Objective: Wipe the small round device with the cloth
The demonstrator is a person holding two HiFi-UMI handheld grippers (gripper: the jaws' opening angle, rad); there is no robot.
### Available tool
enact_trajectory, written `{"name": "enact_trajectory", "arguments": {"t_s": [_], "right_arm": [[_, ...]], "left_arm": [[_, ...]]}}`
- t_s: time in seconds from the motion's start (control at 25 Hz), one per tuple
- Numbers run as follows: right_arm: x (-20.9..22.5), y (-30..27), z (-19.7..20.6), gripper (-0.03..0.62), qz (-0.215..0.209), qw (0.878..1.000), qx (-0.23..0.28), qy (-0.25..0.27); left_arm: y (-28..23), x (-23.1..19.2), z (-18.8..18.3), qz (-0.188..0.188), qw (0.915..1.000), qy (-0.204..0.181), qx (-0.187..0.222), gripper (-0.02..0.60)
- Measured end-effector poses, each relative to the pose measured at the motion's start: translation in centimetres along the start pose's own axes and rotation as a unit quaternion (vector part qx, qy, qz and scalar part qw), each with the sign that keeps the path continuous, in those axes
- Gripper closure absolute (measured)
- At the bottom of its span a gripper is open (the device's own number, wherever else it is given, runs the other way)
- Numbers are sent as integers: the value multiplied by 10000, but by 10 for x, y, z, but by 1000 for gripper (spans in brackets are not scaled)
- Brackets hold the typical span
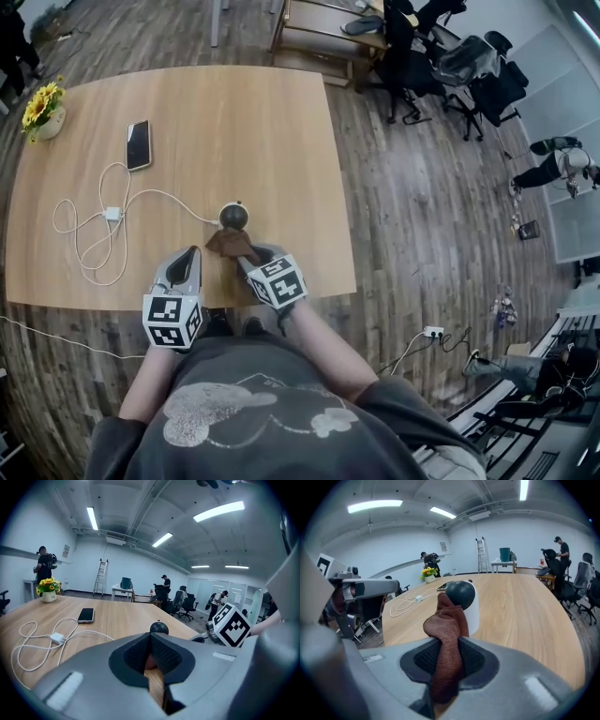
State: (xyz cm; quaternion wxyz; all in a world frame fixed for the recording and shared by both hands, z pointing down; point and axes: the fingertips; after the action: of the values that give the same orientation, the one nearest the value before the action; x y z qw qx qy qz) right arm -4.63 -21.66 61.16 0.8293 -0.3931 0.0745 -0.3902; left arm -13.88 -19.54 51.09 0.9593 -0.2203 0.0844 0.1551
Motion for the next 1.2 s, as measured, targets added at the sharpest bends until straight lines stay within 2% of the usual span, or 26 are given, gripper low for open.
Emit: {"name": "enact_trajectory", "arguments": {"t_s": [0.16,0.4,0.52,0.64,0.88,1.04,1.2], "right_arm": [[-6,-7,12,510,-228,9986,-423,-239],[-11,1,23,510,-272,9985,-414,-251],[-9,17,20,510,-164,9996,-141,-183],[3,44,6,510,53,9991,362,-227],[50,86,-25,510,748,9839,1312,-953],[71,77,-36,510,987,9774,1372,-1269],[70,46,-39,510,807,9836,1060,-1212]], "left_arm": [[1,-2,5,-3,10000,38,-81,563],[-1,0,10,7,9999,29,-119,563],[-1,2,9,-2,10000,24,-78,563],[1,2,4,-49,10000,26,-16,563],[4,2,0,-113,9999,10,49,563],[4,-3,-4,-154,9999,-3,61,563],[-1,-11,-9,-178,9998,4,79,563]]}}
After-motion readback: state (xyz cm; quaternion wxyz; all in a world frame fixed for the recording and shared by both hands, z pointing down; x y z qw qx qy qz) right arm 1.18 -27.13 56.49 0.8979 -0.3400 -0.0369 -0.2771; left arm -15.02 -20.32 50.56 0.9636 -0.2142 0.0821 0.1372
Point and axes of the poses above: the fingertips, and each gripper's own axes: y backward along the fingers, x to its right, z out of its underside, and after that the axes turned 2 degrees about z, right-handed
